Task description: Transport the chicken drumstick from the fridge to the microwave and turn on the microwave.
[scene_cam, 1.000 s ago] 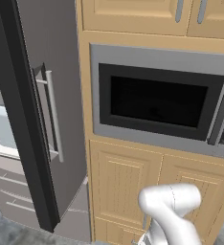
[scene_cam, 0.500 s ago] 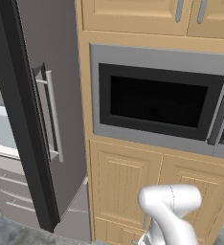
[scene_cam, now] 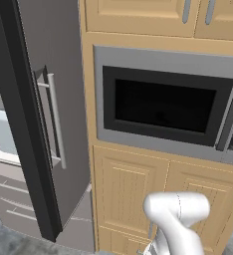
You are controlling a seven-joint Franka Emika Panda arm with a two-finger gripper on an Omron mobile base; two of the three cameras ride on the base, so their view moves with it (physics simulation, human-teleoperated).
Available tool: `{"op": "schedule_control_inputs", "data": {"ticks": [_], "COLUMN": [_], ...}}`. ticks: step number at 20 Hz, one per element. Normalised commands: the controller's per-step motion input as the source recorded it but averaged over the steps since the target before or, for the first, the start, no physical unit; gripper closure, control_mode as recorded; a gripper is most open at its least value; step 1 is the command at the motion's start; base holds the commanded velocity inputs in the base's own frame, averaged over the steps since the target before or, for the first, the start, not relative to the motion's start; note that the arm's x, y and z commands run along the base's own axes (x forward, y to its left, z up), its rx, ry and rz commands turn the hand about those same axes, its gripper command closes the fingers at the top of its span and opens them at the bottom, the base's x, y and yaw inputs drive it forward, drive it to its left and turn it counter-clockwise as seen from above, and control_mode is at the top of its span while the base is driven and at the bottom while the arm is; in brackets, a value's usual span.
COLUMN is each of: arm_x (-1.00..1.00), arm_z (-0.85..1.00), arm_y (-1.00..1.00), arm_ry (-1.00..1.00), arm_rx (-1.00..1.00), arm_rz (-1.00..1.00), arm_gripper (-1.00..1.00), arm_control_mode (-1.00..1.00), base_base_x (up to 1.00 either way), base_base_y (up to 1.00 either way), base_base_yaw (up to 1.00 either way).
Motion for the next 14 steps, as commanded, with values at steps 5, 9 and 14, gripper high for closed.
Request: {"op": "schedule_control_inputs", "data": {"ticks": [5, 9, 14], "arm_x": [0.23, 0.21, 0.29], "arm_z": [-0.02, -0.14, -0.24], "arm_y": [0.05, 0.00, 0.00], "arm_ry": [0.00, 0.00, 0.00], "arm_rx": [-0.07, -0.09, -0.16], "arm_rz": [-0.06, -0.05, -0.01], "arm_gripper": [-1.00, -1.00, -1.00], "arm_control_mode": [-1.00, -1.00, -1.00], "base_base_x": [0.00, 0.00, 0.00], "base_base_y": [0.00, 0.00, 0.00], "base_base_yaw": [0.00, 0.00, 0.00]}}
